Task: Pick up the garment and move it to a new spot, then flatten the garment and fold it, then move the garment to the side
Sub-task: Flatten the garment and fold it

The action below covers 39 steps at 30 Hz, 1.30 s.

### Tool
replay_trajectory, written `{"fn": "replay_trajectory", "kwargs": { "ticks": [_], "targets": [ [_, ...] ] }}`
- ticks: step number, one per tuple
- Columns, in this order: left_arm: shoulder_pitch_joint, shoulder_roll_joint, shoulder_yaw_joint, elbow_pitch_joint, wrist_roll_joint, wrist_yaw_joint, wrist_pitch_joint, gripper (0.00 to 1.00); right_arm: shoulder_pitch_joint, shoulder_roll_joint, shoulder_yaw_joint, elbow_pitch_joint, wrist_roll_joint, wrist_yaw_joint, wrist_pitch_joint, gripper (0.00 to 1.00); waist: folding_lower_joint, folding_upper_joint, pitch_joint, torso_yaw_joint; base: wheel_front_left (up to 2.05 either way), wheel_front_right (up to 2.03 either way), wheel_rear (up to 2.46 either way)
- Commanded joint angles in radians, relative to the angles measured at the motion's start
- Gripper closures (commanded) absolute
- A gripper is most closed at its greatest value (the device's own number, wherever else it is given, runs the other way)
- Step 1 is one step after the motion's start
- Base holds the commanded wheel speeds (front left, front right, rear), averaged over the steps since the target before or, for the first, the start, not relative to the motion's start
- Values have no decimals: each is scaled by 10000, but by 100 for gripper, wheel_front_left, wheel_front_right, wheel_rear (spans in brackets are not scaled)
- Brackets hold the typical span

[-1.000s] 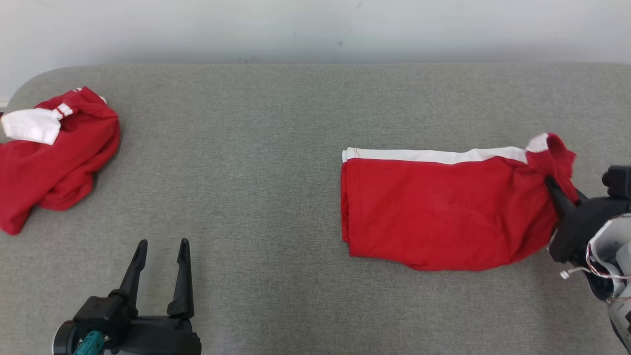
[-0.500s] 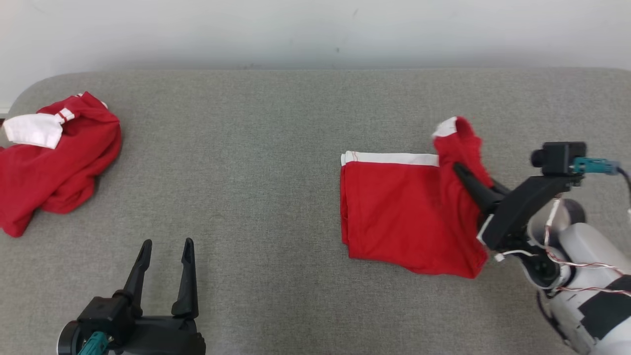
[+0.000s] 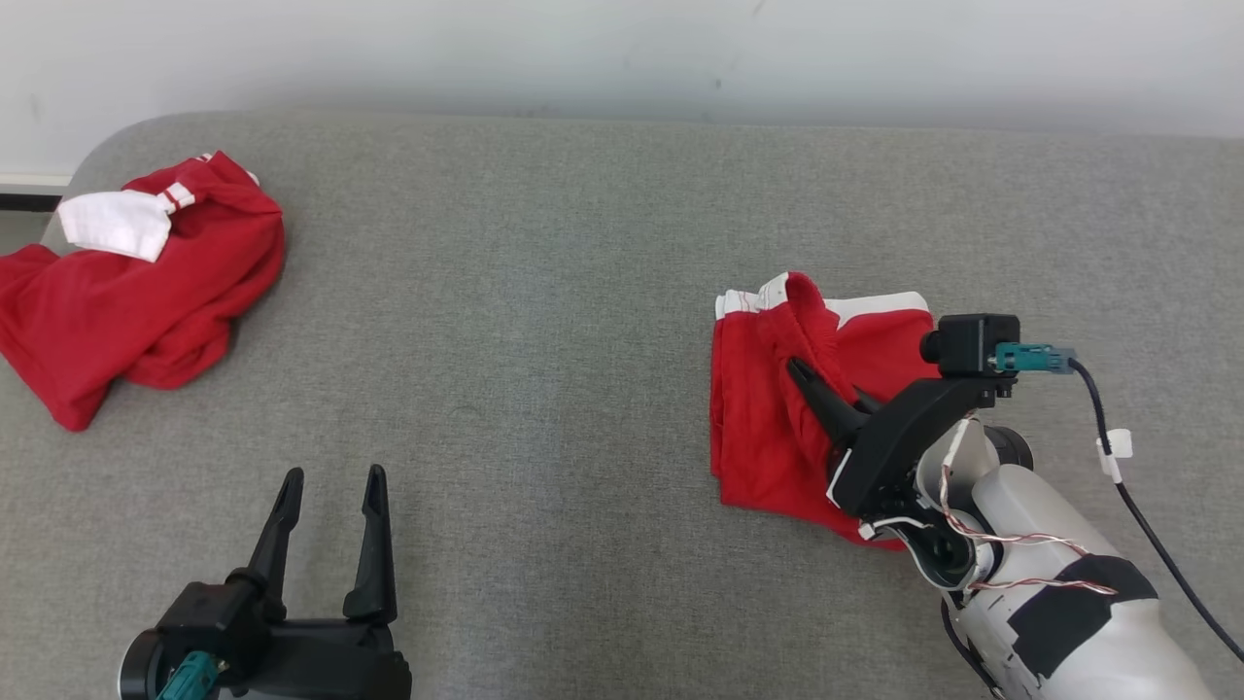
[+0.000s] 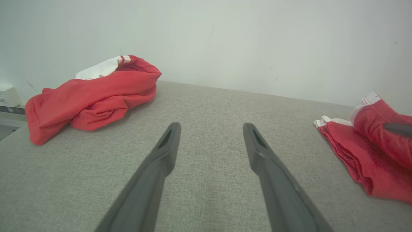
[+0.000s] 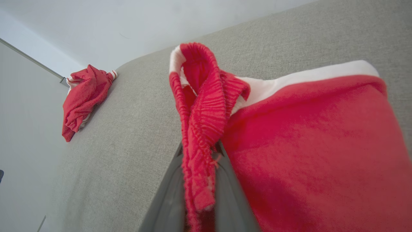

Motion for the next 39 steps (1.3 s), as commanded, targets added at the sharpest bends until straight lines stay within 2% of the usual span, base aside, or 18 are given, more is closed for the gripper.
{"fn": "replay_trajectory", "kwargs": {
  "ticks": [1, 2, 3, 7, 15, 23, 30, 35, 39],
  "targets": [
    [-30, 0, -25, 6, -88, 12, -5, 0, -145, 116, 21, 302, -265, -24, -108, 84, 0, -1, 28, 83, 0, 0, 0],
    [-22, 1, -26, 10, -90, 22, -5, 0, -192, 142, 82, 396, -402, -24, -174, 31, 0, -1, 20, 97, 0, 0, 0],
    [-9, 1, -17, 12, -83, 30, -5, 0, -239, 145, 118, 472, -510, -24, -245, 0, 0, -1, 10, 105, 0, 0, 0],
    [101, 0, 121, -38, 2, 78, -5, 0, -185, 69, -195, 502, -474, -24, -890, 0, 0, -1, -100, 65, 0, 0, 0],
    [273, 0, 387, -209, 146, 114, -5, 0, 565, -504, -836, -388, -757, -24, -2728, 0, 0, -1, -424, -276, 0, 0, 0],
    [560, 6, 832, -431, 356, 103, -5, 0, 1753, -1112, -1457, -1712, -2012, -24, -4049, 0, 0, -1, -709, -969, 0, 0, 0],
    [557, 157, 1207, -615, 523, -23, -5, 0, 3315, -969, -2671, -3296, -3024, -24, -4248, 0, 0, -1, -854, -1304, 0, 0, 0],
    [523, 190, 1318, -635, 575, -110, -5, 0, 4454, -578, -3497, -4426, -3862, -25, -4254, 0, 0, -1, -913, -1357, 0, 0, 0],
    [597, 171, 1342, -635, 582, -157, -5, 0, 5234, -28, -4068, -5077, -4169, -25, -4243, 0, 0, -1, -984, -1315, 0, 0, 0]
  ]
}}
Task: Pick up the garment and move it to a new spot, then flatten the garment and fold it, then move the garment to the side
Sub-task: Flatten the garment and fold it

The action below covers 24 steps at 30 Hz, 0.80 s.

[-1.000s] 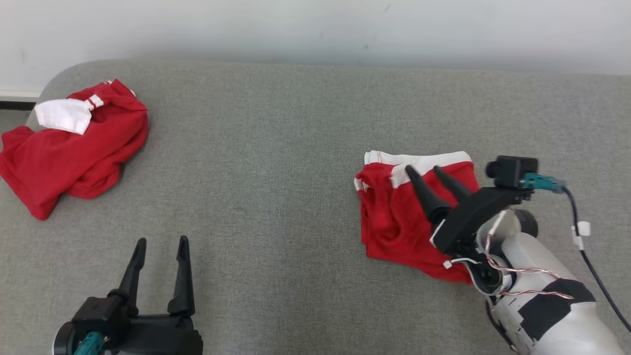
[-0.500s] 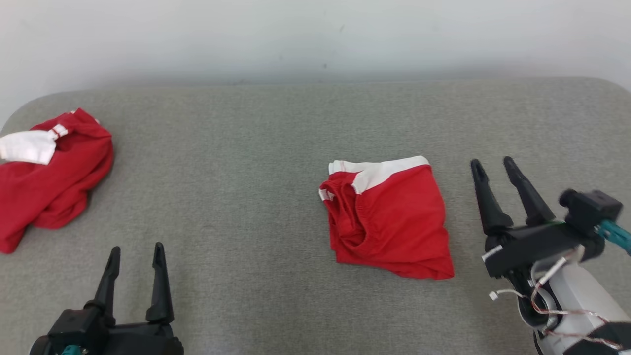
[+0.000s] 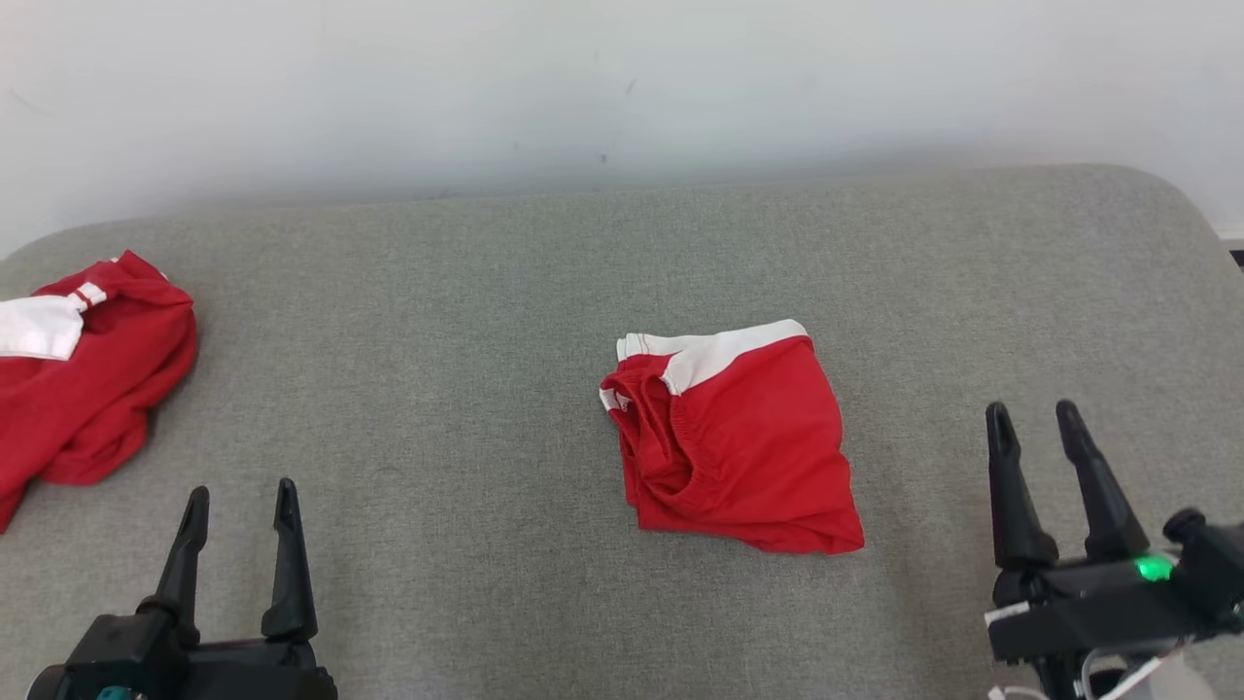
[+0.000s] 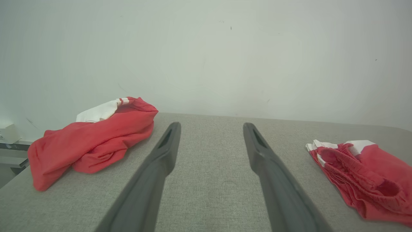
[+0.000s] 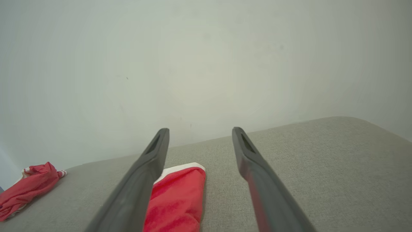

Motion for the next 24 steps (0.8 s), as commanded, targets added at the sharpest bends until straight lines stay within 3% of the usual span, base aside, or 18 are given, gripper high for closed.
{"fn": "replay_trajectory", "kwargs": {
  "ticks": [1, 12, 24],
  "targets": [
    [107, 27, 23, -46, 44, -13, -5, 0, 289, 143, -122, -172, -175, -25, -8, 0, 1, 0, -38, 32, 0, 0, 0],
    [562, 119, -293, -274, 264, -257, -5, 0, 1264, 686, -519, -423, -1315, -25, -6, 0, 1, 0, -209, 172, 0, 0, 0],
    [914, 104, -521, -404, 235, -358, -5, 0, 1499, 857, -587, 78, -1493, -25, -7, 0, 1, 0, -290, 302, 0, 0, 0]
  ]
}}
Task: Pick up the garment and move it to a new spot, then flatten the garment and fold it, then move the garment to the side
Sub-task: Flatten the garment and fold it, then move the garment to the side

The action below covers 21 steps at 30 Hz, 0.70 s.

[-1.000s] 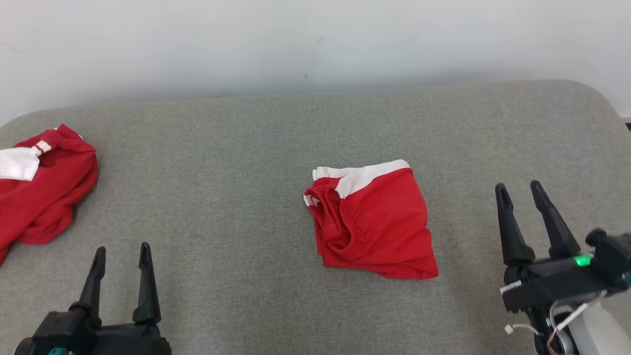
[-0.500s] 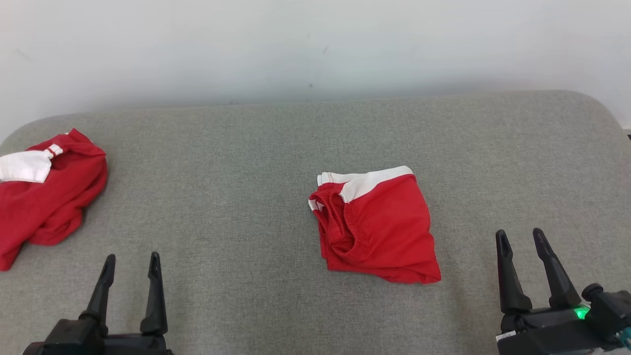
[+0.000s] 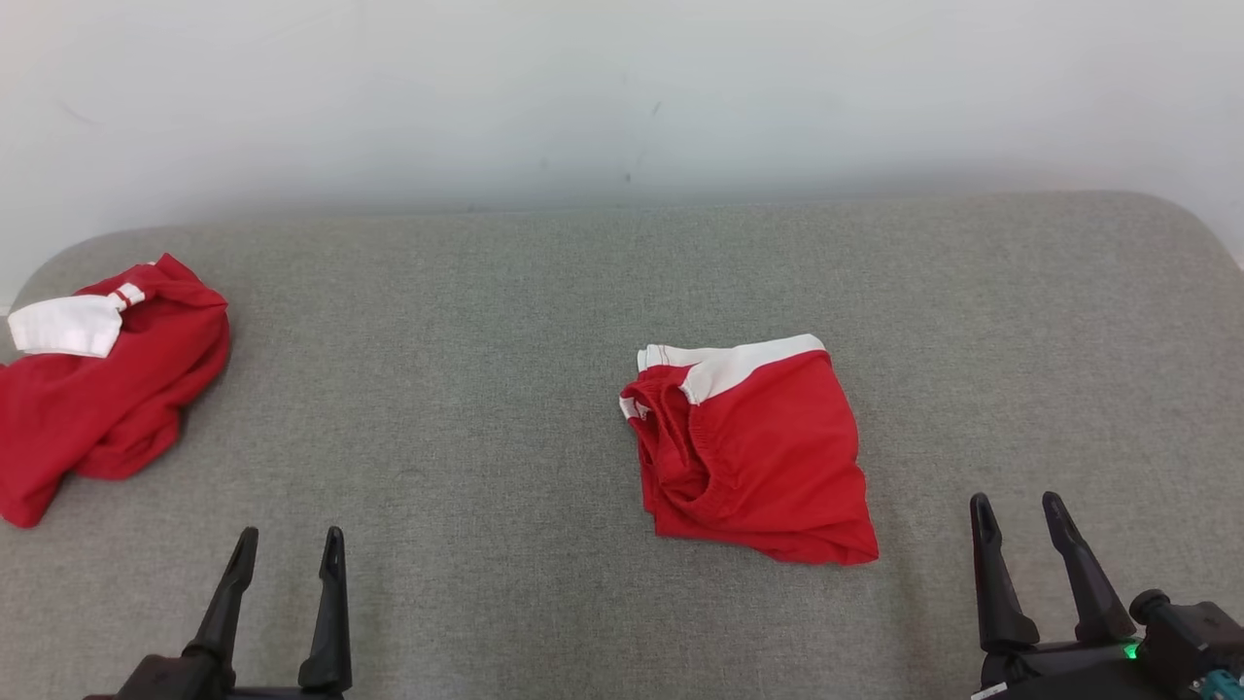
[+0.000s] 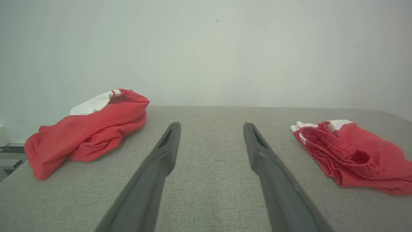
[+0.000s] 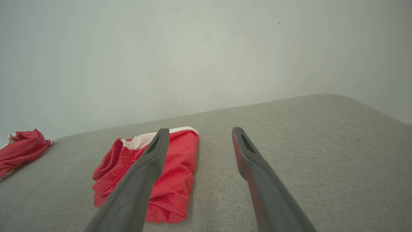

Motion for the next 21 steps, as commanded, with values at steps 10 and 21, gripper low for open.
{"fn": "replay_trajectory", "kwargs": {
  "ticks": [10, 21],
  "targets": [
    [170, -9, 60, 96, -7, -25, -5, 0, 73, 51, 92, 279, -124, -25, -4, 0, 0, 0, -55, -14, 0, 0, 0],
    [177, -41, 89, 151, 15, -15, -5, 0, -17, -25, 206, 469, -79, -25, -2, 0, 0, 0, -46, -46, 0, 0, 0]
  ]
}}
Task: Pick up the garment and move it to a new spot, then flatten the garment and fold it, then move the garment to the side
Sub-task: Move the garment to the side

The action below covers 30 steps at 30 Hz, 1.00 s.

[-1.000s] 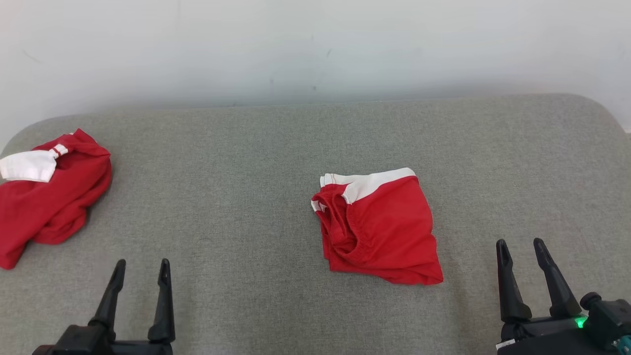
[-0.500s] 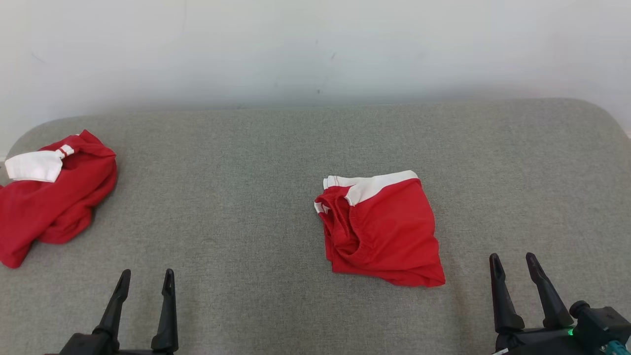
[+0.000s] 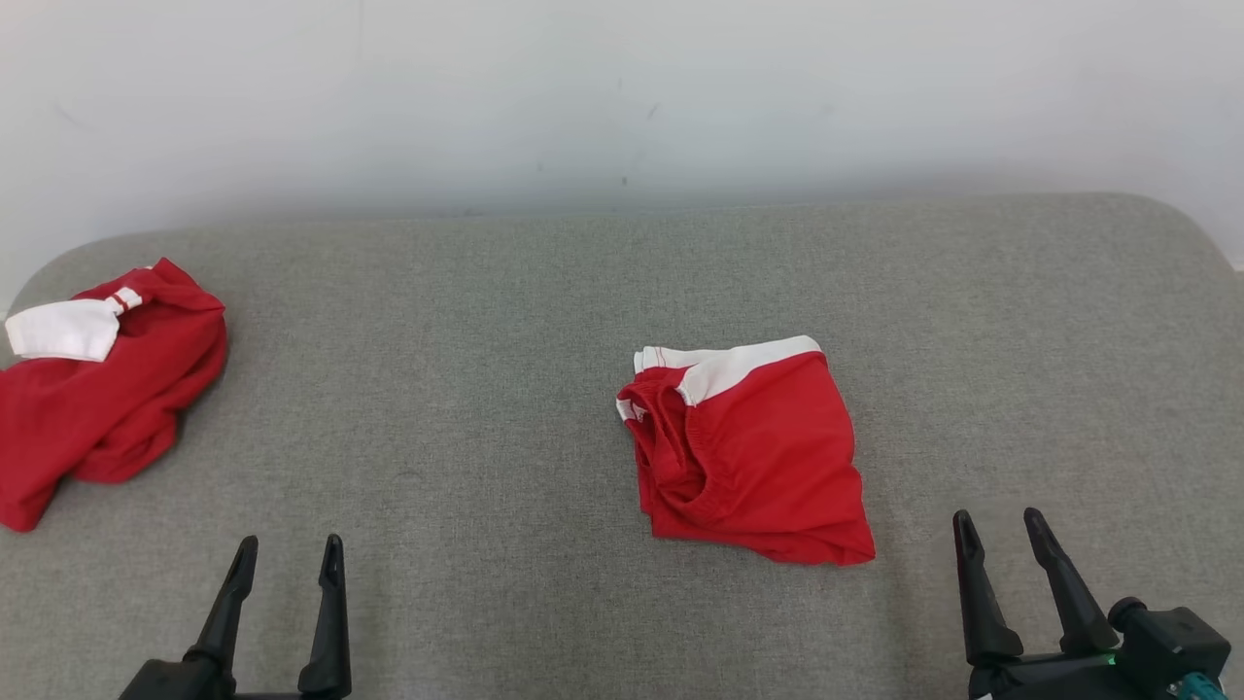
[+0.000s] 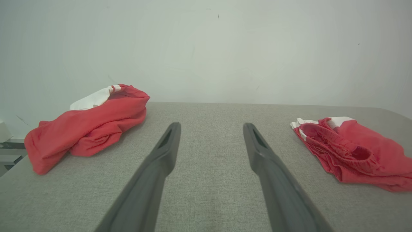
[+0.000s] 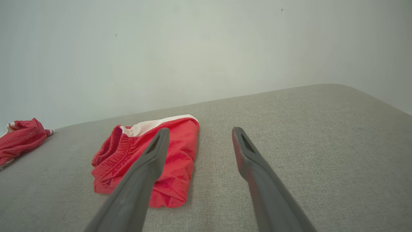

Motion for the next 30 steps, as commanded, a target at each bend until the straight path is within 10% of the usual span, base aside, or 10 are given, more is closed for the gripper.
{"fn": "replay_trajectory", "kwargs": {
  "ticks": [1, 30],
  "targets": [
    [85, -24, 25, 16, 25, 5, -5, 0, -48, -88, 97, 96, 10, -25, -2, 0, 0, 0, 20, -7, 0, 0, 0],
    [-1173, -191, -688, 153, -274, 195, -5, 0, -5352, -1182, 1714, 4806, 151, -25, 2240, 0, 0, 0, 1707, 1242, 0, 0, 0]
  ]
}}
